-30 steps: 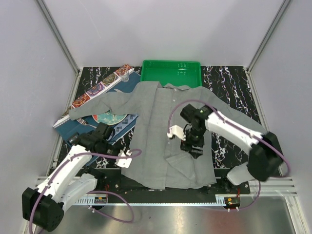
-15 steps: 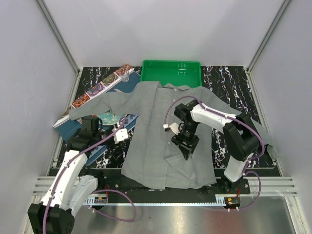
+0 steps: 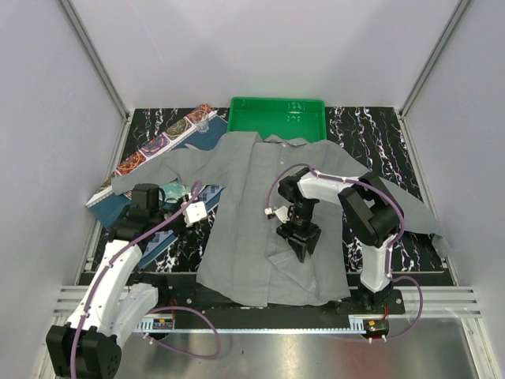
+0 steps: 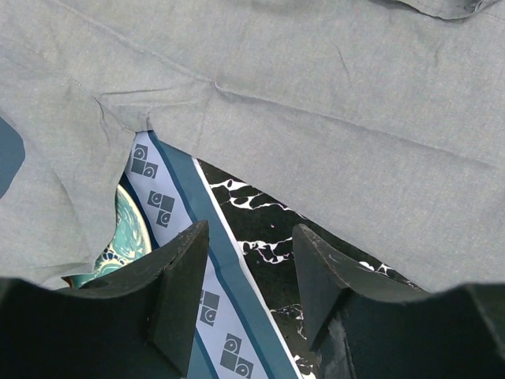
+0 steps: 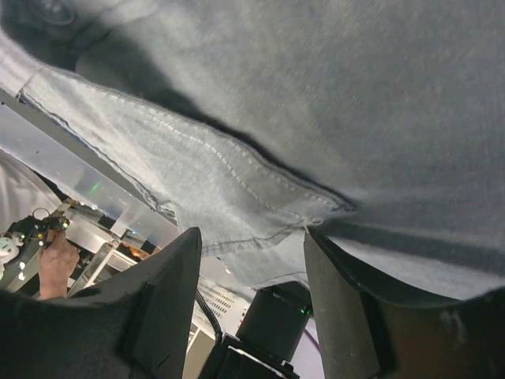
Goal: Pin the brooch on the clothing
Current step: Flatten out the crumpled clothing at the center of the board, then pick up the brooch from the corner of the board.
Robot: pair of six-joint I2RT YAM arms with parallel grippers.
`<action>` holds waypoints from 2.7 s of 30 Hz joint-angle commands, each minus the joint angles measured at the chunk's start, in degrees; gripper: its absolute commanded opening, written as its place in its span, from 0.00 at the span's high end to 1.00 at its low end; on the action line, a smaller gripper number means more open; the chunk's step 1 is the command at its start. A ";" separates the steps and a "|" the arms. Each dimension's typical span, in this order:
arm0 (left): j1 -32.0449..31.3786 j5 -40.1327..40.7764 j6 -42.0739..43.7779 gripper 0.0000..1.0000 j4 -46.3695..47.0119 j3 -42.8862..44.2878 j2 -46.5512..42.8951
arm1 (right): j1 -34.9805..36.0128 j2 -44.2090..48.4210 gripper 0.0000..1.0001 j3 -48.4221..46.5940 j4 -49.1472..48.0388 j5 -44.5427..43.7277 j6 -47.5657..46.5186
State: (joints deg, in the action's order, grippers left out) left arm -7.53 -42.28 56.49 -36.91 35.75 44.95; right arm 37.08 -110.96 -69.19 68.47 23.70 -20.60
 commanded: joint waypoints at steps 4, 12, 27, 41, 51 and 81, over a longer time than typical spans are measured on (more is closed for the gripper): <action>0.32 -2.45 0.81 0.47 2.80 2.92 0.75 | 0.10 -3.82 0.38 -0.33 -1.23 -1.55 1.26; 0.50 -1.93 0.99 0.47 2.89 3.10 0.84 | 0.10 -1.64 0.73 -0.68 0.44 1.86 -0.75; 6.82 -2.89 -7.44 0.48 0.00 5.82 1.02 | 20.20 9.88 0.71 -1.04 -2.54 10.22 -4.53; 26.16 8.23 -7.36 0.36 -19.95 20.58 12.34 | 12.26 21.56 0.01 -5.95 -10.55 5.83 -3.22; 26.16 33.30 2.29 0.30 -29.89 25.08 18.24 | 0.20 22.99 0.00 -17.62 -7.13 2.58 -4.01; 27.30 44.83 54.69 0.39 -25.41 14.61 32.65 | -6.85 11.11 0.00 -31.01 4.30 6.88 -3.22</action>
State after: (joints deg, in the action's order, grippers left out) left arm 18.98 0.73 103.66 -64.84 49.82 75.26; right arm 30.57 -99.33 -97.41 71.24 29.54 -23.57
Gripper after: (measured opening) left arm 0.613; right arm 0.994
